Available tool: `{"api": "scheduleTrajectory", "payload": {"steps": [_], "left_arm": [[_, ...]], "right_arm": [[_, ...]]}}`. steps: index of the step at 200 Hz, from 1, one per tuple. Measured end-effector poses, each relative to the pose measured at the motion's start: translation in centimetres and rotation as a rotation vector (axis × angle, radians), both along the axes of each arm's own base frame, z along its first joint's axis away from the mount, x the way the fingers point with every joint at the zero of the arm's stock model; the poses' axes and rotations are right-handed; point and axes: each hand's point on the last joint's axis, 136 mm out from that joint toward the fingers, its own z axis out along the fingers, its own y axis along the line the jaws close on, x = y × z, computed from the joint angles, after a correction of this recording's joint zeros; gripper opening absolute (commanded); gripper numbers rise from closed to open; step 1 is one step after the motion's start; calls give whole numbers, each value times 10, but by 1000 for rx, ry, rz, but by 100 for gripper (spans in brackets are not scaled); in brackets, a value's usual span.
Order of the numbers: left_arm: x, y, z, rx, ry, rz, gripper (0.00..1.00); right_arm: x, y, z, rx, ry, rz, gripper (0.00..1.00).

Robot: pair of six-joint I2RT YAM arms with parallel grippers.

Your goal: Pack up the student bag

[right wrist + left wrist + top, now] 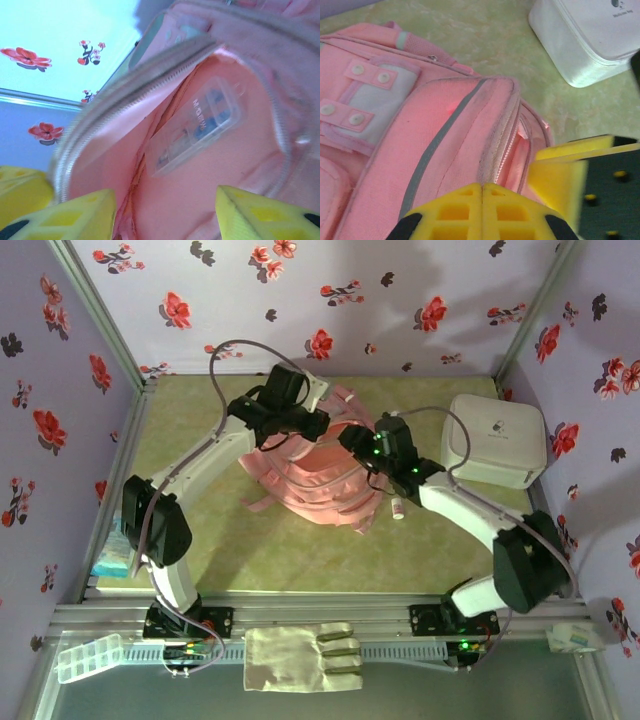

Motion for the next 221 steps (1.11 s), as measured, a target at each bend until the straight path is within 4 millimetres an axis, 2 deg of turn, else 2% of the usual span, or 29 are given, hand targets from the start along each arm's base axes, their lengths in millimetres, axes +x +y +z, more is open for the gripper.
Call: {"api": "scheduleTrajectory", "payload": {"steps": [15,39,61,85,118,139,163,186,205,221], "left_arm": [[-5,-2,-5,-17,24,-14,26],[-13,0,-10,-49,67,1,55],[-17,13,-8,-94,90,50,70],[-17,47,-12,-153,112,155,80],[-19,99,-46,-189,188,337,79],[-24,119,-72,-211,277,438,75],[-30,122,-92,-259,360,506,66],[-31,119,-99,-314,413,542,53],[-24,117,-102,-351,441,573,43],[-20,118,-107,-364,460,591,40]], "right_arm": [[-8,-16,7,-34,-25,-29,60],[-18,-39,9,-100,-48,-73,71],[-29,-54,2,-171,-48,-85,77],[-36,-60,-7,-232,-31,-70,80],[-42,-60,-16,-279,-11,-26,81],[-44,-56,-22,-290,-2,6,77],[-45,-48,-37,-307,34,49,75],[-48,-38,-52,-323,70,92,72],[-48,-29,-56,-323,82,126,70],[-47,-23,-55,-316,85,147,66]]}}
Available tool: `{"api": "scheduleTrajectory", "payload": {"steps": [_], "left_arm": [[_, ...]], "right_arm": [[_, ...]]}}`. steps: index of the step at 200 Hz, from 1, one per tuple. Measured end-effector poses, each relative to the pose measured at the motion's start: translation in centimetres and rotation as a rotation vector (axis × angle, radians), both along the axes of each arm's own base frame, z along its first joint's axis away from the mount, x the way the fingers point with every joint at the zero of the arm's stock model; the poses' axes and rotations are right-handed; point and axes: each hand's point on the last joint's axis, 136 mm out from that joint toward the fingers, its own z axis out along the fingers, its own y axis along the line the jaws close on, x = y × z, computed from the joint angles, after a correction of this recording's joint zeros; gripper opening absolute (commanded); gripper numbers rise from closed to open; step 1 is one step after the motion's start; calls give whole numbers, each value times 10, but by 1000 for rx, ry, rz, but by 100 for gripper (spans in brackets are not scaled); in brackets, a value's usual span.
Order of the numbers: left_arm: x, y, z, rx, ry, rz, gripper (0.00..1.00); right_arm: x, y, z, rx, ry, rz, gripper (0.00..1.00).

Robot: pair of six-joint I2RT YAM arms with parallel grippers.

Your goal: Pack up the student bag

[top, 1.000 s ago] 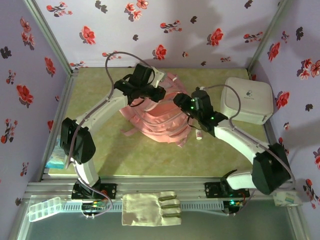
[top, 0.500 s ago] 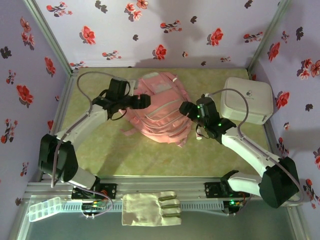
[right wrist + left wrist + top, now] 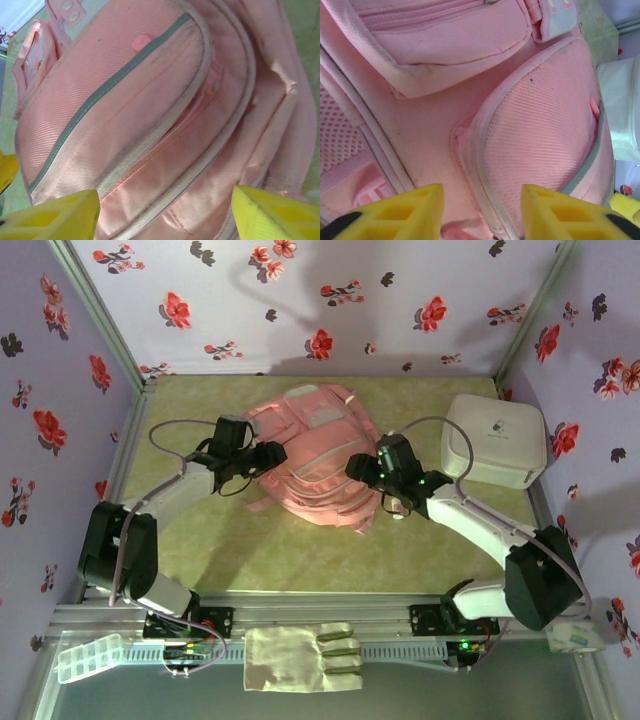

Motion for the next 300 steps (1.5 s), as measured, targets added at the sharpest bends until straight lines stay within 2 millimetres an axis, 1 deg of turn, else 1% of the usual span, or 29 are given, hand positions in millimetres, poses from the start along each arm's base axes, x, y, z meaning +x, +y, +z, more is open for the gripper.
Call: {"api": "scheduleTrajectory", "payload": {"steps": [17,45,65,94,110,136,146,160,179,199,207,217,230,242,256,268,276,290,300], "left_arm": [[4,0,-6,-9,18,15,38],[6,-4,-15,-22,48,16,33],[8,-7,-17,-41,57,16,31],[12,-11,-19,-61,61,13,29],[13,-11,-21,-69,70,16,26],[16,-13,-23,-80,79,13,21],[17,-14,-22,-86,78,13,19],[20,-16,-22,-94,76,14,14],[25,-17,-20,-108,74,21,8],[25,-18,-21,-115,78,23,0],[26,-18,-20,-119,80,25,0],[25,-19,-20,-124,86,29,0],[25,-20,-20,-134,92,36,0],[26,-22,-18,-149,99,46,0],[26,-26,-17,-173,103,60,0],[25,-30,-17,-198,111,73,0],[24,-33,-16,-218,113,80,0],[23,-39,-15,-254,120,94,0],[23,-42,-13,-278,125,104,0]], "right_arm": [[2,5,0,4,3,20,61],[8,15,-3,2,12,51,49],[14,22,-6,0,19,71,40],[25,30,-10,-18,25,89,33],[29,33,-16,-33,35,97,29],[35,35,-25,-66,53,113,29],[40,35,-28,-87,55,115,29],[47,36,-31,-114,52,117,31],[56,35,-30,-138,43,114,37],[57,35,-27,-143,33,115,46],[56,33,-26,-146,32,111,48],[54,31,-22,-151,28,107,50],[48,28,-12,-155,12,102,51],[40,24,0,-151,-6,92,52],[31,24,17,-130,-32,89,52],[22,31,30,-96,-50,90,52],[15,37,35,-73,-54,91,52],[2,50,37,-31,-41,99,51],[-6,60,34,0,-25,99,50]]}}
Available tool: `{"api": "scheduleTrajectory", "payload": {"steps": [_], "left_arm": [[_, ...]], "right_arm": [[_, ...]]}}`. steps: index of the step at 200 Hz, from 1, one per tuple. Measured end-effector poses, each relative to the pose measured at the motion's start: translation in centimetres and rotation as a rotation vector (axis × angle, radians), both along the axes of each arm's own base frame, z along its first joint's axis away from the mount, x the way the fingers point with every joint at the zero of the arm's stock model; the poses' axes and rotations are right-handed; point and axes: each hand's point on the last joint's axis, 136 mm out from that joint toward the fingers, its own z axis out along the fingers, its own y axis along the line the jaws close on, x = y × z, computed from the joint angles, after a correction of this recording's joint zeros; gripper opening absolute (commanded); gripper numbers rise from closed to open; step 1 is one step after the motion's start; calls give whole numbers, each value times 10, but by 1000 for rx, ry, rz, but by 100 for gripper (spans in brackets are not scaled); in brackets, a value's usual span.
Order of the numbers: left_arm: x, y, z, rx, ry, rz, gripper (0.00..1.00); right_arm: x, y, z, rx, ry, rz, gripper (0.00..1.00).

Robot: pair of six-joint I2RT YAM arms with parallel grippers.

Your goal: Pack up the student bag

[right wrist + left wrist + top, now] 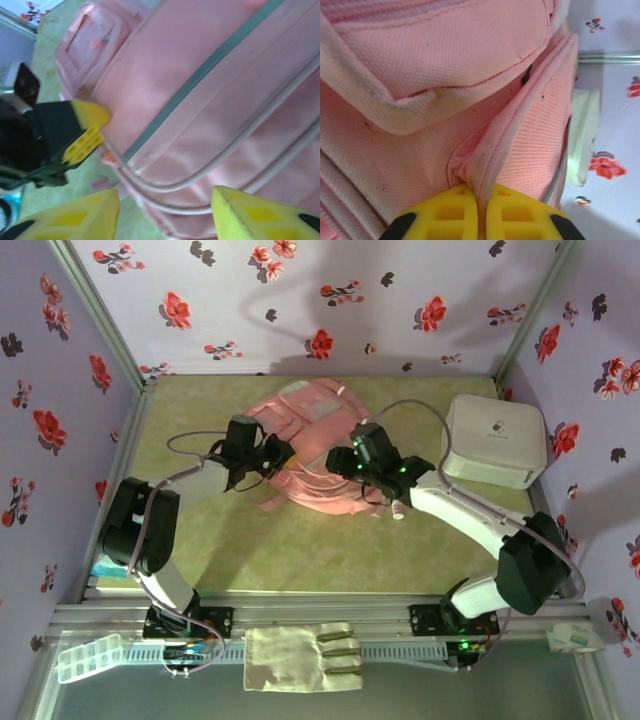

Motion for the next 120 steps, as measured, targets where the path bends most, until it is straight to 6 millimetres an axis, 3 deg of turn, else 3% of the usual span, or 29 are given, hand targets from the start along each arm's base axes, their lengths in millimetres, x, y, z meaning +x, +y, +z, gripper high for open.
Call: {"api": "scheduleTrajectory", "payload": {"steps": [37,81,120], "left_arm": [[1,-8,5,-49,8,31,0],[1,-9,6,-70,15,45,0],[1,-10,7,-73,13,47,0]], "right_arm": [[-19,28,-14,96,75,-28,43],[-19,54,-33,175,140,-90,37],[-13,64,-56,190,189,-164,37]]}}
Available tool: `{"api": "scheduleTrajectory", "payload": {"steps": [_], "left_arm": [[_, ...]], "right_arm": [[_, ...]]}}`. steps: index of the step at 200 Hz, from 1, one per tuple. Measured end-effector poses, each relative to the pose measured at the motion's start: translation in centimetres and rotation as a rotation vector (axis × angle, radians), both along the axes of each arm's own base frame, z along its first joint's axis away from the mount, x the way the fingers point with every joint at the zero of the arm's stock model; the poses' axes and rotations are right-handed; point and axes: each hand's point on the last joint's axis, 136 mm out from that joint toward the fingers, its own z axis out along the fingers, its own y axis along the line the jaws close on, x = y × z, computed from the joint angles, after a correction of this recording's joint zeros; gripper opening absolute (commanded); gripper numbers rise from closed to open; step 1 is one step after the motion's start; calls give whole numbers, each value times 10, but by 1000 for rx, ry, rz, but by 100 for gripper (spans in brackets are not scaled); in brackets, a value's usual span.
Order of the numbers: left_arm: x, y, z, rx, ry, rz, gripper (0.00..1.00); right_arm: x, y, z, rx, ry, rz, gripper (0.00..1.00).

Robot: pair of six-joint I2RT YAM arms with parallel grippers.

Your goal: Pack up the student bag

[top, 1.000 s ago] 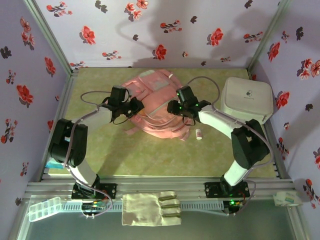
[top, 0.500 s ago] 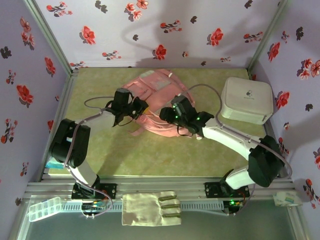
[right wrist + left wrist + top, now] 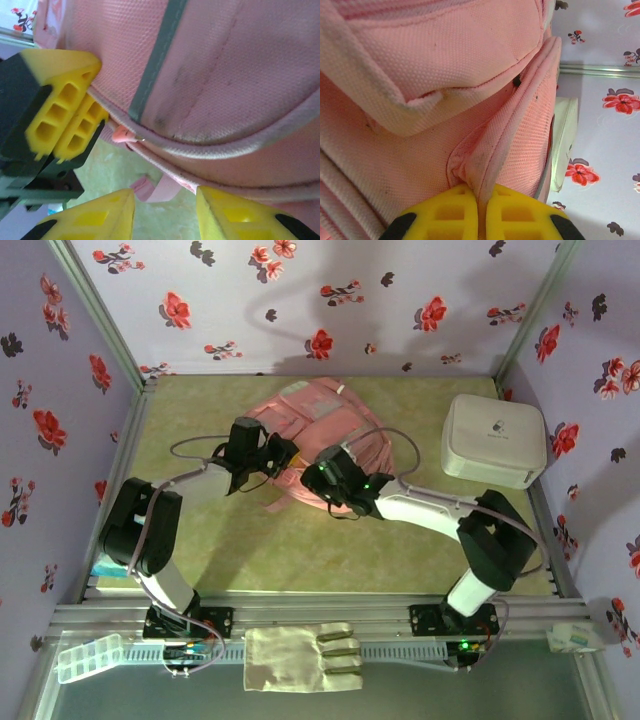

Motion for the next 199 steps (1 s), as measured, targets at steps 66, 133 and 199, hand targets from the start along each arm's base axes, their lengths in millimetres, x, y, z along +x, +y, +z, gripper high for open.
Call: {"api": "scheduleTrajectory", "payload": {"steps": [66,133,199], "left_arm": [[0,0,1,1,-3,1,0],[0,0,3,1,-9,3,0],[2,1,3,7,-22,20,0]], "right_arm": [[24,14,11,37,-55,-59,36],[30,12,4,20,-61,-106,36],[39,17,-6,1,-57,-143,31]]}}
